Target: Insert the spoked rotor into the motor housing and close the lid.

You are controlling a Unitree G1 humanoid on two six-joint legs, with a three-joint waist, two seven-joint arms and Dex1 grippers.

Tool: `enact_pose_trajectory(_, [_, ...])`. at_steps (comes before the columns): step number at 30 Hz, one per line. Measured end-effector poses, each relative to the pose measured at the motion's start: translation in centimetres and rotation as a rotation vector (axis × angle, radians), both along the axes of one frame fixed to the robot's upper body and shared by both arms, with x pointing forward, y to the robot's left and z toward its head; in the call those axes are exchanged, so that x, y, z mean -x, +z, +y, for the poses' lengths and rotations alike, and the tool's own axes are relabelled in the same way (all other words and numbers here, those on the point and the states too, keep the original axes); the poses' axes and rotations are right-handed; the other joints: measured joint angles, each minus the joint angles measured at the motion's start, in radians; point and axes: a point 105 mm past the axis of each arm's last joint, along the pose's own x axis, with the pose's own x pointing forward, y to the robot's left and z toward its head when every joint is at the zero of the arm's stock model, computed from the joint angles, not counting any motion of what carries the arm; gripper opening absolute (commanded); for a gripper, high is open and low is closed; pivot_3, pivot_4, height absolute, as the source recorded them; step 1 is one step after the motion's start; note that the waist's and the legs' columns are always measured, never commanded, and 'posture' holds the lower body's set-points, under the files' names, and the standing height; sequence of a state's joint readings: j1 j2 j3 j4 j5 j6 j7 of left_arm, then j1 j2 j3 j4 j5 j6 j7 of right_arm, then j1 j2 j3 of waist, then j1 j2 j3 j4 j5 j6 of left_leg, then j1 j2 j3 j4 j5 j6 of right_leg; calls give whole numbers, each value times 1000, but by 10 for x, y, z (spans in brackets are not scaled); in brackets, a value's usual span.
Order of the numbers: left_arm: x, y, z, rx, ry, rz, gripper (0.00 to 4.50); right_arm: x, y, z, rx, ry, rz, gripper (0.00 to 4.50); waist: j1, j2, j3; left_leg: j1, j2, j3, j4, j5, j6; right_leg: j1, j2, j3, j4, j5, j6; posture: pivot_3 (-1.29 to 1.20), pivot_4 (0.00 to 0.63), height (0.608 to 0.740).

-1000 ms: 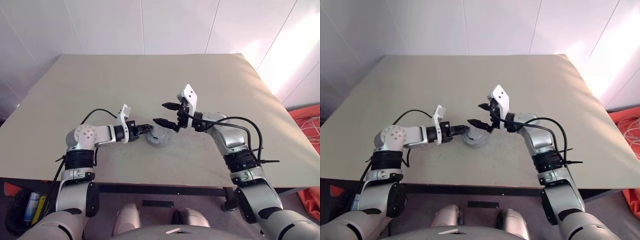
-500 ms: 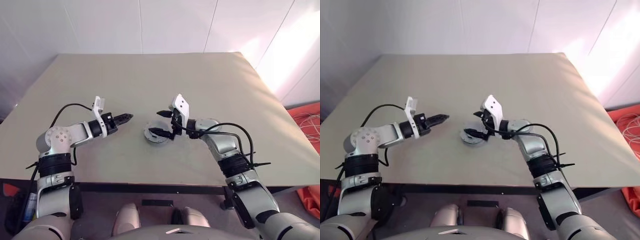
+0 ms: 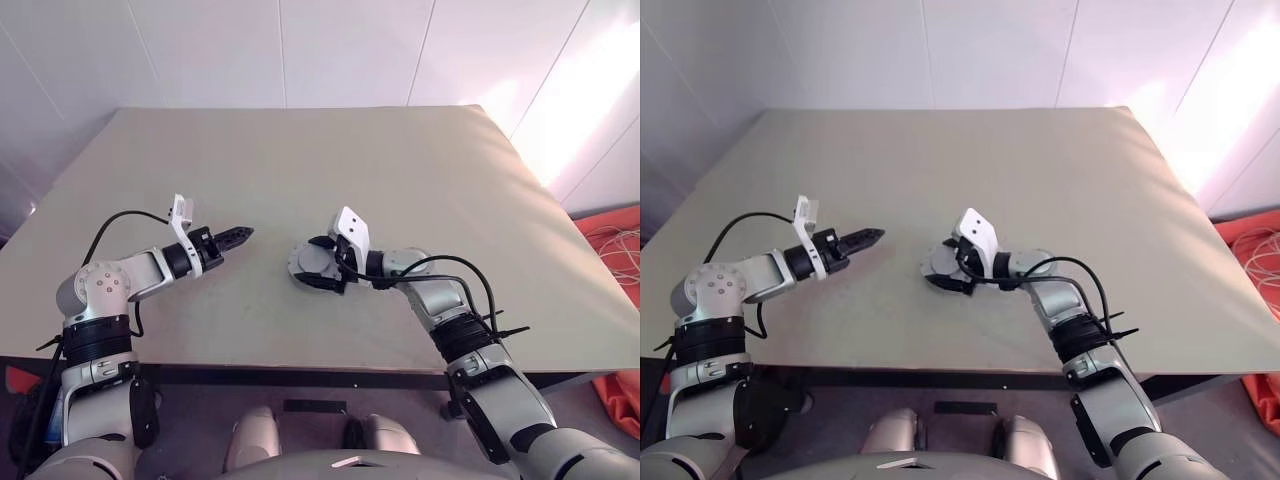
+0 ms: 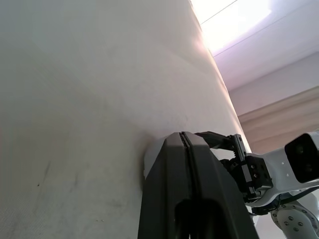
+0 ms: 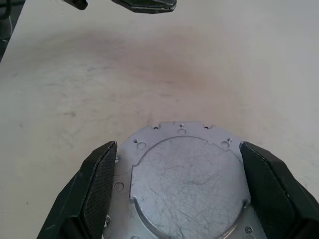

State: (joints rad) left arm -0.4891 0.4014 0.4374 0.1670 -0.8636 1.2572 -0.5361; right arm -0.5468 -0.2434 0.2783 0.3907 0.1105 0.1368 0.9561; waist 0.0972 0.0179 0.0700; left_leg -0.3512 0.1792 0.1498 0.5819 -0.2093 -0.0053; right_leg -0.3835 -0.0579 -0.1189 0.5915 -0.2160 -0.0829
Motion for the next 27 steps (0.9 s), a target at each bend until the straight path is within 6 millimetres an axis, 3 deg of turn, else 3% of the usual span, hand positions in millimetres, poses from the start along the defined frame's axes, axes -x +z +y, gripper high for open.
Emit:
enact_pose_trajectory(8, [-1, 1, 1, -6, 3, -7, 0, -2, -4, -2, -9, -17, -10, 4453, 0, 0, 0, 3, 0, 0, 1, 0, 0, 5, 0, 0, 0, 0, 0, 0, 0, 740])
enact_pose_trajectory(13, [-1, 1, 0, -8, 3, -10, 0, -6, -7, -5, -16, -42, -13, 3147, 0, 0, 0, 9, 0, 0, 1, -3, -2, 15, 0, 0, -1, 0, 0, 0, 0, 740])
enact_pose_trajectory(27, [-2, 2, -1, -1, 7, -10, 0, -9, -9, -6, 5, -25, -30, 3107, 2, -1, 0, 13, 0, 0, 1, -1, -3, 17, 0, 0, 0, 0, 1, 0, 0, 740])
